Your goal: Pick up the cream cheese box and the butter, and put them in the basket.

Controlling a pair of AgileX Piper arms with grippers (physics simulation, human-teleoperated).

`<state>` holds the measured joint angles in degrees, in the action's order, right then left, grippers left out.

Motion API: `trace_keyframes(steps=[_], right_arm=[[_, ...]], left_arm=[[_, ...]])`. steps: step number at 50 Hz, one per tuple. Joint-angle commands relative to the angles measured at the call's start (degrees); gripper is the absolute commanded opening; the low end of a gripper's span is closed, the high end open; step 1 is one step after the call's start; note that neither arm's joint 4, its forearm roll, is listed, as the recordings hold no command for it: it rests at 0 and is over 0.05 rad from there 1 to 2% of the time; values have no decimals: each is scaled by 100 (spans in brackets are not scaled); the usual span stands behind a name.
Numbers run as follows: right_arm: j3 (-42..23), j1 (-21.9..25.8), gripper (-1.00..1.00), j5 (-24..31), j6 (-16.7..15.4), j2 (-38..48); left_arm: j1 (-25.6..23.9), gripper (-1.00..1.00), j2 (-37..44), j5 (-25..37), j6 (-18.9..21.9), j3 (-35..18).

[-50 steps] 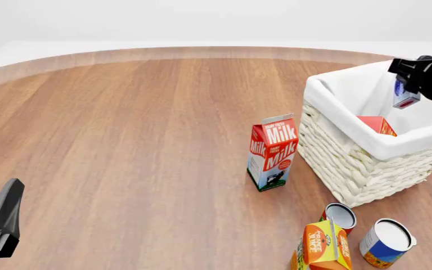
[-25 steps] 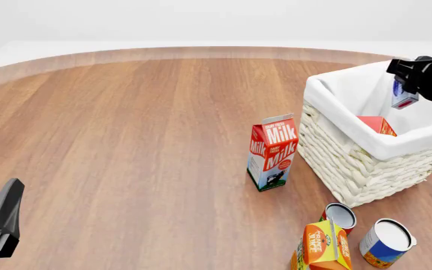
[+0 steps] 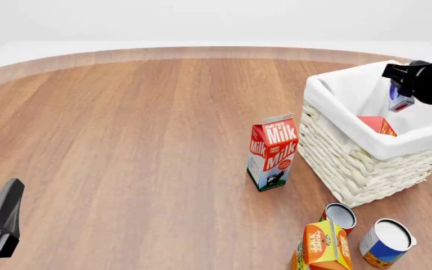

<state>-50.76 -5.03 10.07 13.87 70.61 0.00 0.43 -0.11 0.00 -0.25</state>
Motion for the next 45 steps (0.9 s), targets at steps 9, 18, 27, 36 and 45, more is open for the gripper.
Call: trace_keyframes(steps=[9,18,27,36,45], right_arm=[[-65,-4,-100,-62,-3,153],[-30,-13,-100,-119,7,203],[45,-22,-100,-183,11,198],[48,14,-100,-194,26,219],[48,7,100,-156,32,183]], left_arm=[[0,100,0,0,0,0],[0,100,0,0,0,0],[0,100,0,0,0,0],[0,100,0,0,0,0],[0,100,0,0,0,0]])
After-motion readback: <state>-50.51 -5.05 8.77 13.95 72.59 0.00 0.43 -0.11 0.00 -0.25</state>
